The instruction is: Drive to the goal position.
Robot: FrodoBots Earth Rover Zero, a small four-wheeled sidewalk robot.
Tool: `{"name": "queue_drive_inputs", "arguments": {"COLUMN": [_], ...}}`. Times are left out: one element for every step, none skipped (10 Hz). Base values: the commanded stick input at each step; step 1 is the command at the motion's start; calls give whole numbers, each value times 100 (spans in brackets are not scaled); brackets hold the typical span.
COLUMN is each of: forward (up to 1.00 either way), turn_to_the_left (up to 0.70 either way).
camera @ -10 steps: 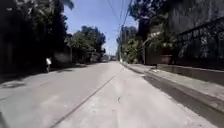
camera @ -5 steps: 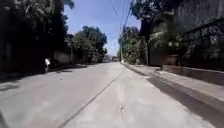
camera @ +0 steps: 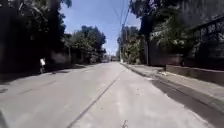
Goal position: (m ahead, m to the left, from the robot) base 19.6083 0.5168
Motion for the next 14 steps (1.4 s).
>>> {"name": "queue_drive_inputs", "arguments": {"forward": [70, 70, 70, 70, 70, 70, 70, 70, 81, 85, 85, 85, 85, 85], "turn_to_the_left": [-12, -6, -1, 0, 0, 0, 0, 0, 0, 0, 0, -2, -4, -4]}}
